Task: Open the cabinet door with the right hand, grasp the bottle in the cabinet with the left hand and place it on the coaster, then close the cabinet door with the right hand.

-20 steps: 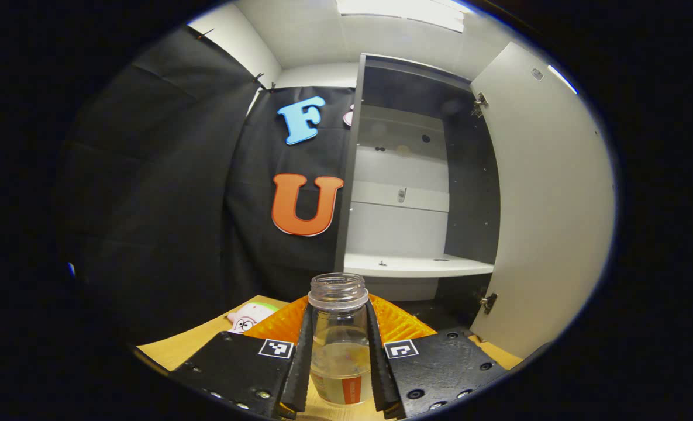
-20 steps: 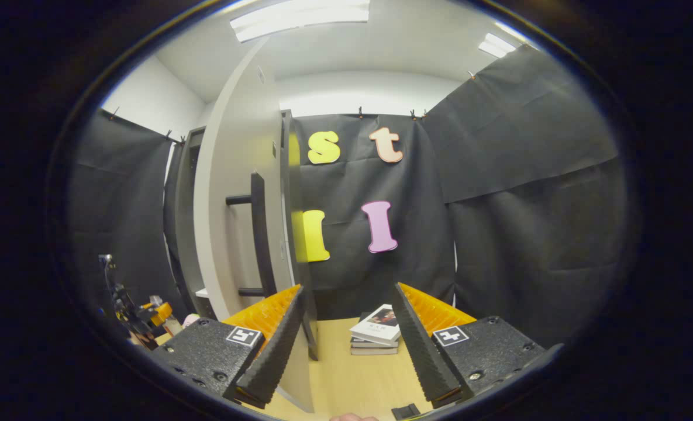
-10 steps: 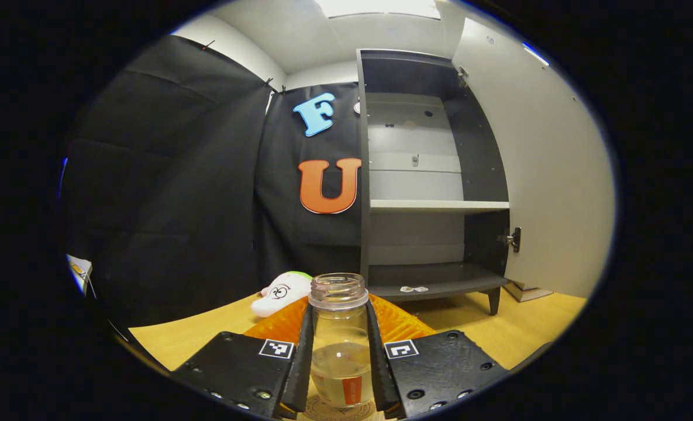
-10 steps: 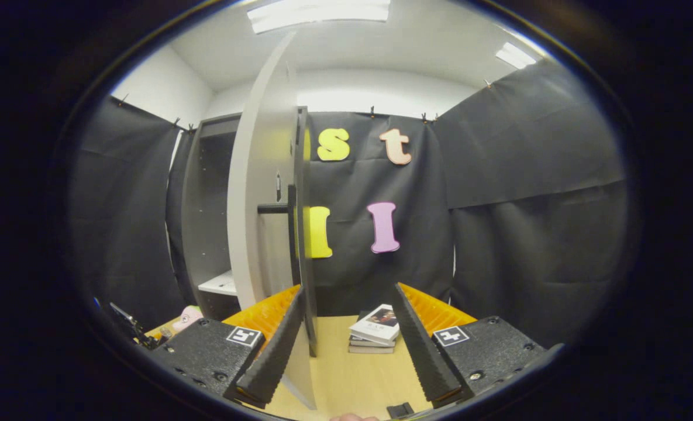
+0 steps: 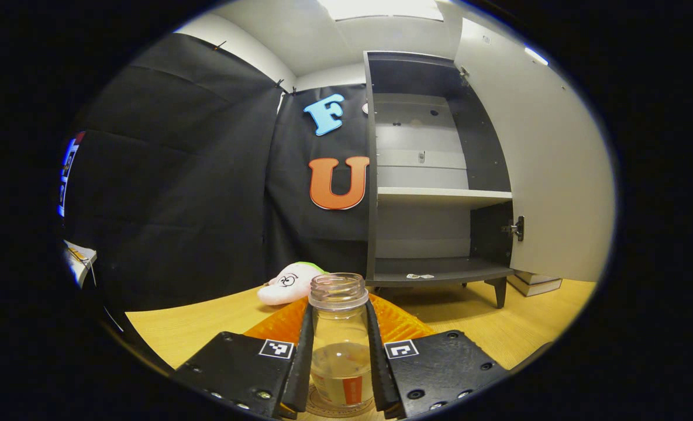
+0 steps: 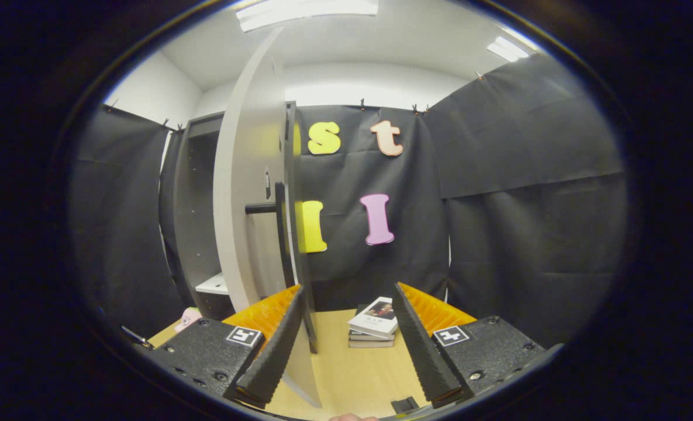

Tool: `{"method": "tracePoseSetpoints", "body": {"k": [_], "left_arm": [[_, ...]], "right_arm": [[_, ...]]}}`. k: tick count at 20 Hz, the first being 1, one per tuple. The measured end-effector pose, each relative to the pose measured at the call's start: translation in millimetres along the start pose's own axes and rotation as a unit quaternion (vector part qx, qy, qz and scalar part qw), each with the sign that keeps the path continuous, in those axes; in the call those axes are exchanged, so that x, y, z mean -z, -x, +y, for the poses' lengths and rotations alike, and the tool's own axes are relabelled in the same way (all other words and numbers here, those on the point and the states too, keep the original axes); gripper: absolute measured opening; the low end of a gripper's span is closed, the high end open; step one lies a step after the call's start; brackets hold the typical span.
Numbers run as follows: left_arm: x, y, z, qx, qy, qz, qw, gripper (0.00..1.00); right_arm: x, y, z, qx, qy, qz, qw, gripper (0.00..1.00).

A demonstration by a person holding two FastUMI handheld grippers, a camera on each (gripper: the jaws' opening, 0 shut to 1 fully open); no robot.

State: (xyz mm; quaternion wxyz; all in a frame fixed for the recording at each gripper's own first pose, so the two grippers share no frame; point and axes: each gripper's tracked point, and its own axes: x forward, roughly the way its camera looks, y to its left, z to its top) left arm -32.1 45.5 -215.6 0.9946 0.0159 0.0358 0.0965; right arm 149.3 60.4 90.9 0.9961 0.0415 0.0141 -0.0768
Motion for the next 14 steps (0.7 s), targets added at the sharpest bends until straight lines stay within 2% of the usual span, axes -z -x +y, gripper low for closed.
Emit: {"method": "tracePoseSetpoints", "body": {"k": [1, 2, 3, 9, 10, 11, 12, 13, 14], "left_arm": [[0.1, -0.1, 0.4, 0.002, -0.001, -0.001, 1.000, 0.42], [-0.5, 0.0, 1.4, -0.001, -0.003, -0.005, 1.000, 0.32], [-0.3, 1.2, 1.2, -0.003, -0.001, -0.005, 1.000, 0.42], [8.0, 5.9, 0.6, -0.006, 0.009, 0.013, 1.000, 0.51], [8.6, 7.7, 2.6, -0.007, 0.008, 0.017, 1.000, 0.58], [8.7, 9.9, 2.9, -0.007, 0.008, 0.020, 1.000, 0.53], [9.7, 10.5, 2.5, -0.008, 0.009, 0.023, 1.000, 0.63], [10.8, 9.4, 2.7, -0.008, 0.011, 0.028, 1.000, 0.78], [9.9, 10.5, 3.9, -0.011, 0.012, 0.032, 0.999, 0.87]], "right_arm": [[-0.1, -0.5, 0.6, -0.001, 0.001, 0.000, 1.000, 0.92], [-0.3, -0.9, 0.1, -0.003, 0.004, -0.001, 1.000, 0.92], [-0.2, -0.7, -0.4, -0.003, 0.008, -0.001, 1.000, 0.92], [2.1, 0.2, 0.1, -0.007, 0.009, 0.004, 1.000, 0.92], [3.3, 0.4, -0.5, -0.007, 0.009, 0.006, 1.000, 0.92], [3.5, 0.8, -0.8, -0.007, 0.009, 0.006, 1.000, 0.92], [3.8, 0.7, -0.6, -0.007, 0.008, 0.007, 1.000, 0.93], [4.4, 1.1, -0.5, -0.009, 0.006, 0.007, 1.000, 0.92], [5.2, 1.0, -0.4, -0.009, 0.005, 0.008, 1.000, 0.92]]}}
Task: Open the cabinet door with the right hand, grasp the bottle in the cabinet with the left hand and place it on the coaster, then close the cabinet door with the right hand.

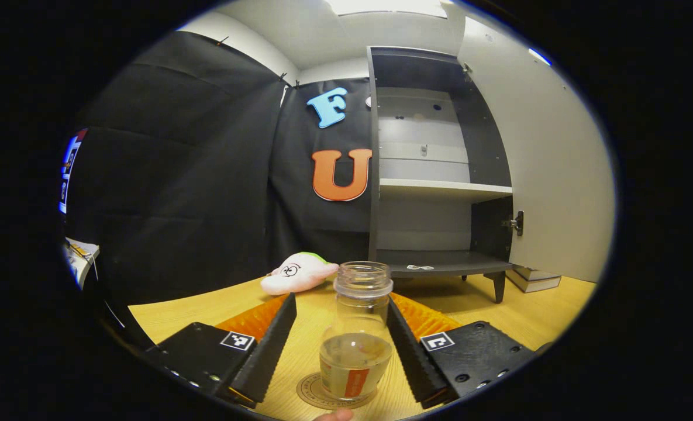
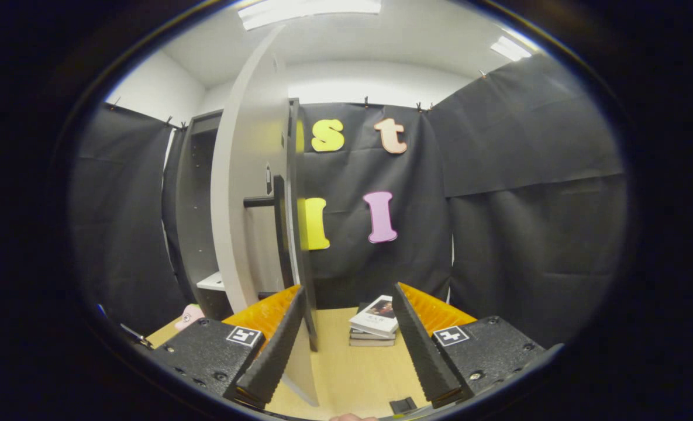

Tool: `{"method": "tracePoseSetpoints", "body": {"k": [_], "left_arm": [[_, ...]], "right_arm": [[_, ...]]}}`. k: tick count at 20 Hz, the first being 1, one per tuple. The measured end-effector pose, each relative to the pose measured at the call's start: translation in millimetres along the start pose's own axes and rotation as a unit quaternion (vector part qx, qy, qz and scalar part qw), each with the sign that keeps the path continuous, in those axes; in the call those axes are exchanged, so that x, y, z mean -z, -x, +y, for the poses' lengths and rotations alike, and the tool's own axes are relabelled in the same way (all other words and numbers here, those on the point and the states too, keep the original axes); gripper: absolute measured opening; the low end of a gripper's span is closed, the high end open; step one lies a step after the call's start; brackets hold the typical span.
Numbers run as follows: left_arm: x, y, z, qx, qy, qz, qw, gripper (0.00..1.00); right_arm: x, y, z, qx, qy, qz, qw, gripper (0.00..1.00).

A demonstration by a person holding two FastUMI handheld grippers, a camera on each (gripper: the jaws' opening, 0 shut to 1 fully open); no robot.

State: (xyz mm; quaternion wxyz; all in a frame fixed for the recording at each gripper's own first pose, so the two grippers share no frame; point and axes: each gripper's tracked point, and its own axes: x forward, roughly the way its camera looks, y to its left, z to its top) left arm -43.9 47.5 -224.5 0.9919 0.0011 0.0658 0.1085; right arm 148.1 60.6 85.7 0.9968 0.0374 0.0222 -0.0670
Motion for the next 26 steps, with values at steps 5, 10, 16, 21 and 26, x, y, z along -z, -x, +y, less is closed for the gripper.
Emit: {"method": "tracePoseSetpoints", "body": {"k": [5, 10, 16, 21, 26], "left_arm": [[-16.7, 2.6, 8.4, -0.008, 0.001, 0.000, 1.000, 0.96], [-58.8, 10.3, 4.5, 0.005, 0.018, -0.014, 1.000, 0.95], [-118.7, 16.2, -0.3, 0.017, 0.032, -0.048, 0.998, 0.95], [-159.7, 26.4, 2.3, 0.027, 0.030, -0.057, 0.998, 0.95], [-191.9, 22.3, -14.1, 0.056, 0.023, -0.033, 0.998, 0.95]], "right_arm": [[2.9, 1.3, -3.6, 0.005, -0.006, 0.003, 1.000, 0.92], [6.9, 0.0, -7.7, 0.012, -0.017, 0.002, 1.000, 0.92], [2.8, -7.0, -7.4, 0.006, -0.036, -0.020, 0.999, 0.92], [2.5, -9.7, -8.2, 0.002, -0.042, -0.023, 0.999, 0.92], [-4.0, -18.0, -11.3, 0.009, -0.034, -0.035, 0.999, 0.92]]}}
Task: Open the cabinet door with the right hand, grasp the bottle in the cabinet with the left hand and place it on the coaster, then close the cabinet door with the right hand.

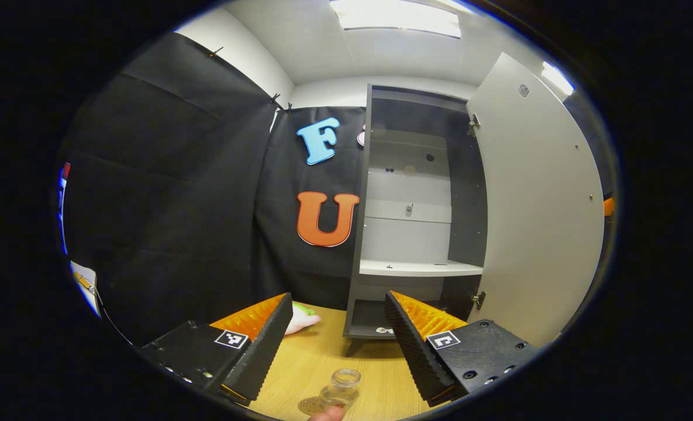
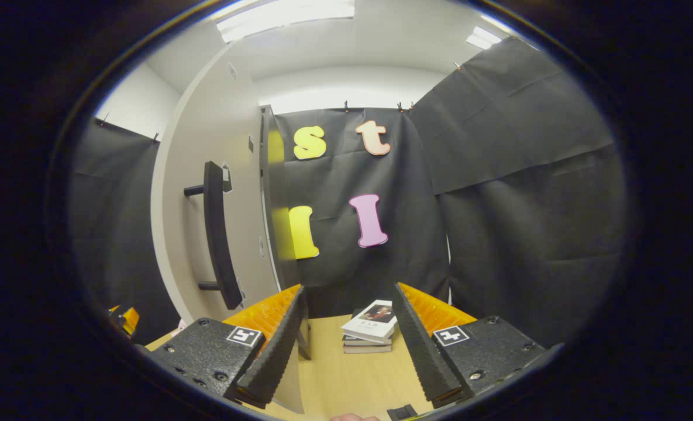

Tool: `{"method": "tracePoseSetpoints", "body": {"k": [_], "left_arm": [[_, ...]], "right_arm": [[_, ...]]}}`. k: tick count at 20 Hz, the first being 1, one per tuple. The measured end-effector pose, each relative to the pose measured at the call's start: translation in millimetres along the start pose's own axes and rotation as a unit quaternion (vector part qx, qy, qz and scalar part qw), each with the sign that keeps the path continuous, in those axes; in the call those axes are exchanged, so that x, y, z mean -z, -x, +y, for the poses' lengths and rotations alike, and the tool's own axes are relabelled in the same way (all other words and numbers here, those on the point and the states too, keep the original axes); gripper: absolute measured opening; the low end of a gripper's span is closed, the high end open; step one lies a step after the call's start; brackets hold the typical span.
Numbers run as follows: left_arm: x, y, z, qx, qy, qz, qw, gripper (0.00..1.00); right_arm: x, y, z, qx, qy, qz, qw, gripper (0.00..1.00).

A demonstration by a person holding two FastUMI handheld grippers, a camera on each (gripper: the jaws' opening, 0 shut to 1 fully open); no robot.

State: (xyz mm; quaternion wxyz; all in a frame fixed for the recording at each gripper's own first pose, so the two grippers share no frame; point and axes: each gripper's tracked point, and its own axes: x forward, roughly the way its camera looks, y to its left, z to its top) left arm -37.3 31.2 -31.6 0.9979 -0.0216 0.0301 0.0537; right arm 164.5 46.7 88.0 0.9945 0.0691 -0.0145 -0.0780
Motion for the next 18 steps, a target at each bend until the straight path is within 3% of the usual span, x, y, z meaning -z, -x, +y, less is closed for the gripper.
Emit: {"method": "tracePoseSetpoints", "body": {"k": [6, 8, 18], "left_arm": [[-21.5, -14.7, -12.3, 0.015, -0.033, 0.014, 0.999, 0.95], [-19.5, -17.2, -16.7, 0.018, -0.039, 0.018, 0.999, 0.95], [-9.6, -15.7, -21.7, 0.024, -0.040, 0.035, 0.998, 0.95]], "right_arm": [[-7.0, -8.8, 10.7, -0.029, 0.016, -0.007, 0.999, 0.93], [-7.2, -7.9, 23.2, -0.056, 0.015, -0.006, 0.998, 0.94], [-1.5, -4.1, 27.8, -0.080, 0.039, 0.013, 0.996, 0.90]]}}
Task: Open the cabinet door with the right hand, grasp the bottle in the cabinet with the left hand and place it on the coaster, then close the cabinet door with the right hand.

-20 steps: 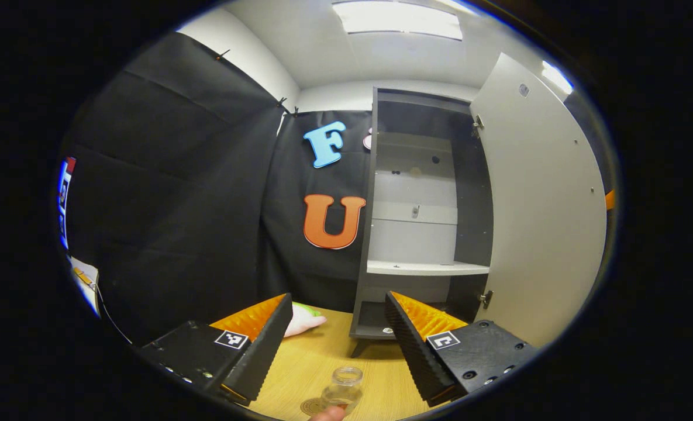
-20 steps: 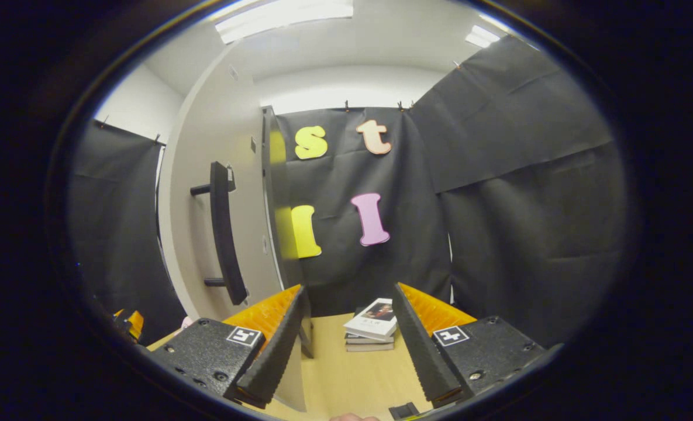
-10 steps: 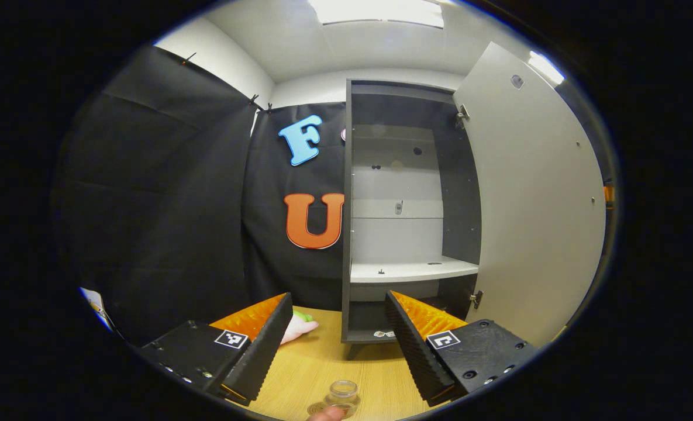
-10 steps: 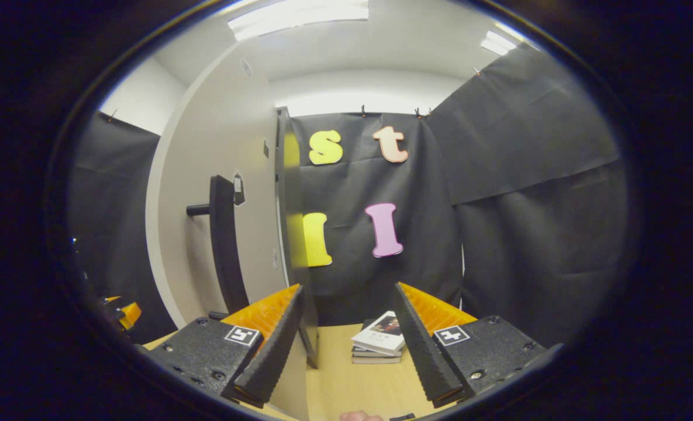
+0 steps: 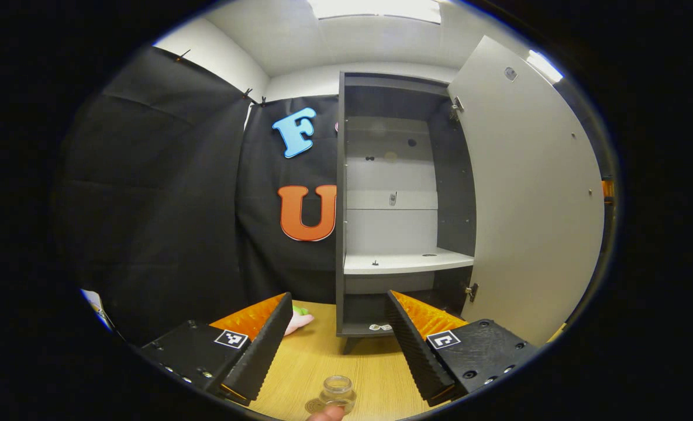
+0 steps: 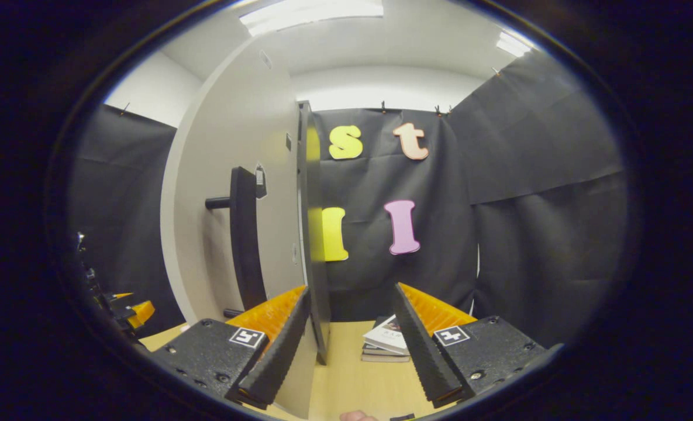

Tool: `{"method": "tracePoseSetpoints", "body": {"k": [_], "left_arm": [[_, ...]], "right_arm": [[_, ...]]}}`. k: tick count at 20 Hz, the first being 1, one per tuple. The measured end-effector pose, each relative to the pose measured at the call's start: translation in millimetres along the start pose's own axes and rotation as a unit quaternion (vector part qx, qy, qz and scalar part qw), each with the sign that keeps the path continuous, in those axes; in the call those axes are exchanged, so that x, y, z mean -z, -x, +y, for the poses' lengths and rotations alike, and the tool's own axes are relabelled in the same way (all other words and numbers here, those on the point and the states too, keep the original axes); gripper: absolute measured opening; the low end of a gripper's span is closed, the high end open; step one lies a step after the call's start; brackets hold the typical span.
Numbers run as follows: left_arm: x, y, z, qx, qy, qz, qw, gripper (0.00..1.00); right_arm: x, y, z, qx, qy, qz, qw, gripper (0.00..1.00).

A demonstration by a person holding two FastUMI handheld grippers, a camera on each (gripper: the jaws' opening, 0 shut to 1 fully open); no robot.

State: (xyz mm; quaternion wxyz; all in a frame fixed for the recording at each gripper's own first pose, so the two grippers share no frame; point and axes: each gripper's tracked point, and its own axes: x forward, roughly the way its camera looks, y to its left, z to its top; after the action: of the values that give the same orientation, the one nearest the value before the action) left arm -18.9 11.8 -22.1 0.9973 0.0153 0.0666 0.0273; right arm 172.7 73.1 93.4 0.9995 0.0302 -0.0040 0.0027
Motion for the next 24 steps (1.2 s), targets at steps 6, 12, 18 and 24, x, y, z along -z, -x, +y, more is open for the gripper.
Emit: {"method": "tracePoseSetpoints", "body": {"k": [6, 12, 18, 24], "left_arm": [[6.5, 6.3, 4.2, -0.002, 0.002, 0.004, 1.000, 0.95], [13.2, 10.4, 2.8, 0.005, 0.003, 0.007, 1.000, 0.95], [17.2, 14.3, 1.9, 0.016, 0.008, 0.010, 1.000, 0.95], [18.5, 13.4, 10.6, 0.018, 0.007, 0.007, 1.000, 0.95]], "right_arm": [[-0.5, -0.4, 17.3, -0.046, 0.030, 0.002, 0.998, 0.90], [2.4, -4.5, 47.8, -0.100, 0.012, 0.007, 0.995, 0.90], [4.7, -5.0, 63.0, -0.123, 0.017, 0.010, 0.992, 0.90], [9.2, -3.3, 85.9, -0.159, 0.022, 0.011, 0.987, 0.90]]}}
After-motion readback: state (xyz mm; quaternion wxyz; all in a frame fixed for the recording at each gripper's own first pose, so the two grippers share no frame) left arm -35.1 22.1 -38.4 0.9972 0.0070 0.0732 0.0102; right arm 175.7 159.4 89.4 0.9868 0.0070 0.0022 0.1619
